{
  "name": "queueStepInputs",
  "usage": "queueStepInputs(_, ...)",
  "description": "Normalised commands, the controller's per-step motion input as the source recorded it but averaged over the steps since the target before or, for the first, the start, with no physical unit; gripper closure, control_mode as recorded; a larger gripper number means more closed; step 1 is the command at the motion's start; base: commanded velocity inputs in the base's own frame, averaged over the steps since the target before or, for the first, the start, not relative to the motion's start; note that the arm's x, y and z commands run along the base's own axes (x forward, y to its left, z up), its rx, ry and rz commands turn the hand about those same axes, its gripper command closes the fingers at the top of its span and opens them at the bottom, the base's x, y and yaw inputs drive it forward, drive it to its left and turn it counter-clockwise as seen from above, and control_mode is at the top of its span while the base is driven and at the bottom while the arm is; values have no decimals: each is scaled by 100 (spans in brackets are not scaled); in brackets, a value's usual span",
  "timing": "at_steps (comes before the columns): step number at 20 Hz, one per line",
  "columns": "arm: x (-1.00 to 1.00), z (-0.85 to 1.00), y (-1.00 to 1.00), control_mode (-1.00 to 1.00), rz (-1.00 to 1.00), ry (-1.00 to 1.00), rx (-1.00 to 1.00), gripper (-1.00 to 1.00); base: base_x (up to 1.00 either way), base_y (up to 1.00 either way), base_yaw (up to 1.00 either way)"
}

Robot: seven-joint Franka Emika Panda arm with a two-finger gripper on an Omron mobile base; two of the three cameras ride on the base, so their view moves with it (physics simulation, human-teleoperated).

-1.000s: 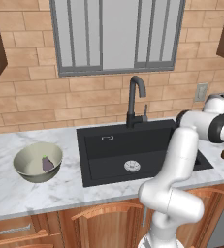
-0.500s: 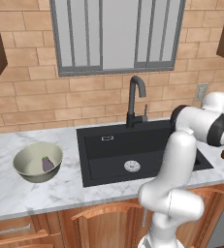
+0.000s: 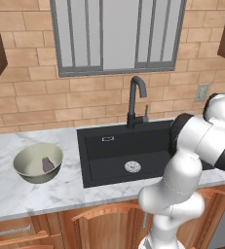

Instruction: There is a mixed pile of frozen fruits and vegetables on the counter. Locate all the frozen vegetables and place the items in a bowl on the counter. Take all the frozen fruits and defrost them in a running sink.

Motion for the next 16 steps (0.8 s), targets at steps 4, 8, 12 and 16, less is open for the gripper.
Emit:
queueStepInputs(4, 21, 15, 68, -100, -9, -9, 0, 100, 0, 0, 0)
queueStepInputs(8, 18, 21, 83, -100, -8, -4, 0, 100, 0, 0, 0)
queueStepInputs(12, 19, 27, 88, -100, -1, 1, 1, 100, 0, 0, 0)
queueStepInputs(16, 13, 15, 92, -100, 0, 2, 3, 100, 0, 0, 0)
